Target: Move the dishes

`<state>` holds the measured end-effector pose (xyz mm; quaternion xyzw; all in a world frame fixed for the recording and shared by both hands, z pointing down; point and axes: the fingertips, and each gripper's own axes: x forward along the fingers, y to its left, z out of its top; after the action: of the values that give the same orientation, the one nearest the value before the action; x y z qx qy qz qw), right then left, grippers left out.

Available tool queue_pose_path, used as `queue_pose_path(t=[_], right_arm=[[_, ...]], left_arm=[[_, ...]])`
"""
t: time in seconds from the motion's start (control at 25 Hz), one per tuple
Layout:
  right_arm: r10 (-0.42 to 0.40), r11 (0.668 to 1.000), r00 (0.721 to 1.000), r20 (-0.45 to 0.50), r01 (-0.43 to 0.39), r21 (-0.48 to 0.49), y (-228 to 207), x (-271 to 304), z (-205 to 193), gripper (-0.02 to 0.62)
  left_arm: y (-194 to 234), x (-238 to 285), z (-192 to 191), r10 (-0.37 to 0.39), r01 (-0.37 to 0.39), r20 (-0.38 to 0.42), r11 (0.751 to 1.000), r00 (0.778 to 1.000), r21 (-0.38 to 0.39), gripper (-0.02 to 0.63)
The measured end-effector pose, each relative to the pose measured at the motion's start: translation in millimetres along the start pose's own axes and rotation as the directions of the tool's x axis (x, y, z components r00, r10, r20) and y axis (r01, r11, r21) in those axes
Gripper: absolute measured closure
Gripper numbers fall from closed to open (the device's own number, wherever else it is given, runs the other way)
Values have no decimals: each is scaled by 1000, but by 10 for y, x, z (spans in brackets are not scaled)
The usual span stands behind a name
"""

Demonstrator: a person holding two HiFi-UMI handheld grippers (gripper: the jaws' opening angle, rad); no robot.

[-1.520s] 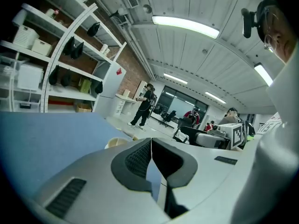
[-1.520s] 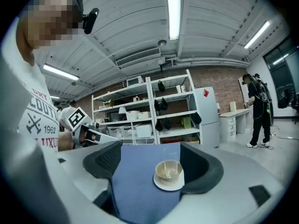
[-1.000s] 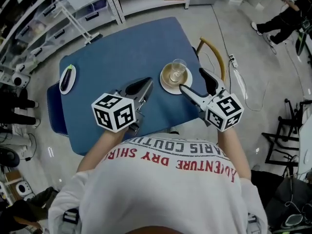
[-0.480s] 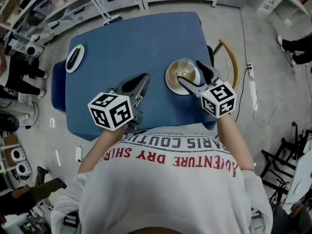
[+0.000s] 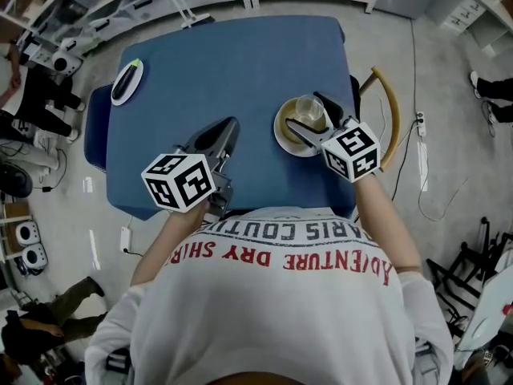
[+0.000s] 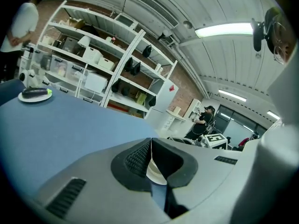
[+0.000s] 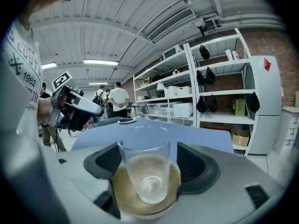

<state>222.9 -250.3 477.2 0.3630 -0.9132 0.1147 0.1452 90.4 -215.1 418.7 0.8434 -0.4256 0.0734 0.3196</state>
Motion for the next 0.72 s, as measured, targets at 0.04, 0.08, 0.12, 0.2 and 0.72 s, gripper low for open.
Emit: queue_pose_path(t=[0.04, 0.08, 0.12, 0.2, 0.72], right_arm=[[2, 1000, 1000, 3, -2, 1, -7, 12, 7, 225], [5, 1000, 1000, 5, -5, -1, -11, 22, 18, 227], [9, 1000, 1000, 7, -9, -3, -11, 30, 30, 229], [18, 1000, 1000, 13, -18, -9, 5, 34, 56, 240], [19, 999, 1000, 12, -19, -34, 41, 17, 70, 299]], left_arm=[[14, 0, -9, 5, -5, 0, 1000, 1000, -5, 577], [27, 2, -14, 9, -9, 0, 1000, 1000, -8, 577], [42, 3, -19, 13, -13, 0, 1000, 1000, -11, 577], [69, 4, -35, 19, -19, -2, 1000, 1000, -19, 577], [84, 17, -130, 32, -33, -14, 999, 999, -38, 577]])
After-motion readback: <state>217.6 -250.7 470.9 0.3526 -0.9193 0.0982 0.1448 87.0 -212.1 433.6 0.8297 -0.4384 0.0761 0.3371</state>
